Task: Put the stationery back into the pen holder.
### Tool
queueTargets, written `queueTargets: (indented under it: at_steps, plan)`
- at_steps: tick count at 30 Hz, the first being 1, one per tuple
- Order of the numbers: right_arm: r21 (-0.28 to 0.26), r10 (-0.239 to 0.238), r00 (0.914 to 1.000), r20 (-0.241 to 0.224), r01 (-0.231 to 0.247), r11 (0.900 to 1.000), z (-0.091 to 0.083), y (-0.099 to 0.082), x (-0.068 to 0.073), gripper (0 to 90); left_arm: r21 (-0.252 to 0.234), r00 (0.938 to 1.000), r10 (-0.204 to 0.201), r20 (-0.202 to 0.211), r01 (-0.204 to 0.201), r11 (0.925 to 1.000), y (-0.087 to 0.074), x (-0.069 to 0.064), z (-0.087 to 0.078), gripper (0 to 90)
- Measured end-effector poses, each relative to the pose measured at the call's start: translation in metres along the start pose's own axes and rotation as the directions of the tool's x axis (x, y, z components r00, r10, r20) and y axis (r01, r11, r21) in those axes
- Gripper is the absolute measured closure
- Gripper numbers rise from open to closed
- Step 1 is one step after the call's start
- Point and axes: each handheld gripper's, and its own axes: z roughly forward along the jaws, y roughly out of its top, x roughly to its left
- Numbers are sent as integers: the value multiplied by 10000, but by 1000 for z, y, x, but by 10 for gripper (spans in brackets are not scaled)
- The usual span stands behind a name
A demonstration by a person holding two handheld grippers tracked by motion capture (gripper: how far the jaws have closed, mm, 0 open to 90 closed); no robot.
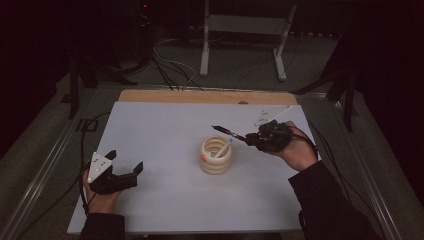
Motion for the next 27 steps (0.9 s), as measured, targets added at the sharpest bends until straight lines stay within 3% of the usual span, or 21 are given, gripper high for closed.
queueTargets:
  at_steps: [27]
  plan:
    - [-40, -338, 9983, -481, 337, 9994, 13, 23, 10, 803, 18, 10000, -13, -50, 13, 10000, -1, 2, -1, 2]
